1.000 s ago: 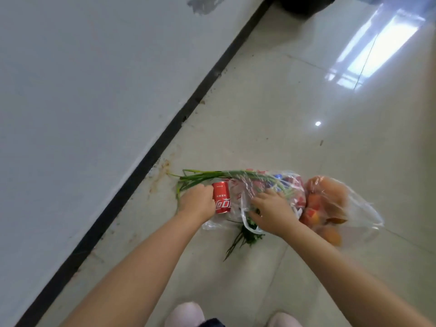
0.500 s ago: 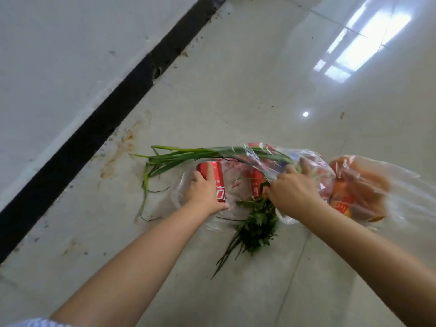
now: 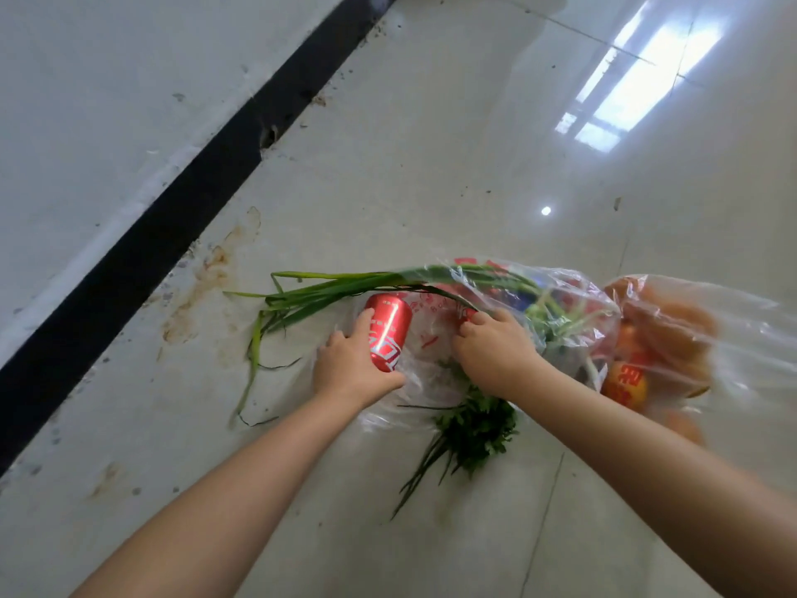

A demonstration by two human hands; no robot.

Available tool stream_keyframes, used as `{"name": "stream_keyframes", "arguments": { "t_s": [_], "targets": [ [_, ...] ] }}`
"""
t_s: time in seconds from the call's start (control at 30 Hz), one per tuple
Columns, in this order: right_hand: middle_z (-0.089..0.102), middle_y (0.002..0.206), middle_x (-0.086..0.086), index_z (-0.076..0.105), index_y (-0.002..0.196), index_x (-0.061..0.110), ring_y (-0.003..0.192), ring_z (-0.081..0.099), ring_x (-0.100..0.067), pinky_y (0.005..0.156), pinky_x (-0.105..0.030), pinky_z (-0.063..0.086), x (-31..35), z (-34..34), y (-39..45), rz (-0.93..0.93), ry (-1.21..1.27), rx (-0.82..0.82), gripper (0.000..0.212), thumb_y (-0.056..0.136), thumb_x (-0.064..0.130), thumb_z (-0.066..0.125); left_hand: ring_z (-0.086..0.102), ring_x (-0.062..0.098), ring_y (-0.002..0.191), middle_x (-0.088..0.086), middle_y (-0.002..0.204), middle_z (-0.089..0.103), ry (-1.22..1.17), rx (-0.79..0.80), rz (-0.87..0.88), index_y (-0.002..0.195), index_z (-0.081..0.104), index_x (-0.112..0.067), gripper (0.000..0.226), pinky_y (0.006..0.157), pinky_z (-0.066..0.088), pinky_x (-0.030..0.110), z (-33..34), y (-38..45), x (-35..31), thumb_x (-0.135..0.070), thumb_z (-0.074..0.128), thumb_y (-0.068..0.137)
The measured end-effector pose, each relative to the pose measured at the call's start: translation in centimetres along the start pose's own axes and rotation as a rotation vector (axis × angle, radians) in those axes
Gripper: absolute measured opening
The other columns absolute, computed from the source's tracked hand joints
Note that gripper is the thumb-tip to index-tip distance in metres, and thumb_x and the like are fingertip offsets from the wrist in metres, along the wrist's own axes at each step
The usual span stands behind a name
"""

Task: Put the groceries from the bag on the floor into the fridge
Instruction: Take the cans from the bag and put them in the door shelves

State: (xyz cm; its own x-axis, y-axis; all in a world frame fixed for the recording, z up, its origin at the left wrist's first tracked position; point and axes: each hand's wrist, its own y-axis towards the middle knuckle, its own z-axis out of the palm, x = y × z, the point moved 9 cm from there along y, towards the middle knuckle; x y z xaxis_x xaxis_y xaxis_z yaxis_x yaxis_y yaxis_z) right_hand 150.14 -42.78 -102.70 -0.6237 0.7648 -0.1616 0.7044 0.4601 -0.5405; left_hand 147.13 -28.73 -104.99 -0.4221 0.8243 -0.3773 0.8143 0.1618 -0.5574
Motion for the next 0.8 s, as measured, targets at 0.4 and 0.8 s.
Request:
{"name": "stream_keyframes", "arguments": {
  "t_s": [0.4, 0.8],
  "targets": [
    [0.057, 0.122, -0.022, 0.031, 0.130, -0.007, 0.113, 0.054, -0.034, 0.092, -0.039, 0.041, -5.5, 2.3, 0.4, 0.641, 0.346, -0.047, 0.073, 0.086, 0.047, 0.053, 0.053, 0.032, 0.113, 0.012, 0.123, 0.059, 0.194, -0.086, 0.219, 0.132, 0.041, -0.019, 0.064, 0.097, 0.040, 0.034, -3.2, 1.0, -5.7, -0.042, 0.062, 0.077],
    [0.042, 0.138, -0.005, 0.026, 0.140, 0.022, 0.125, 0.042, -0.024, 0.108, -0.031, 0.031, -2.1, 2.8, -1.5, 0.222, 0.802, -0.217, 0.095, 0.062, 0.036, 0.078, 0.056, 0.021, 0.113, -0.001, 0.128, 0.054, 0.132, -0.039, 0.291, 0.129, 0.045, -0.022, 0.069, 0.086, 0.050, 0.031, -3.8, 1.2, -5.6, -0.020, 0.075, 0.067]
  ]
}}
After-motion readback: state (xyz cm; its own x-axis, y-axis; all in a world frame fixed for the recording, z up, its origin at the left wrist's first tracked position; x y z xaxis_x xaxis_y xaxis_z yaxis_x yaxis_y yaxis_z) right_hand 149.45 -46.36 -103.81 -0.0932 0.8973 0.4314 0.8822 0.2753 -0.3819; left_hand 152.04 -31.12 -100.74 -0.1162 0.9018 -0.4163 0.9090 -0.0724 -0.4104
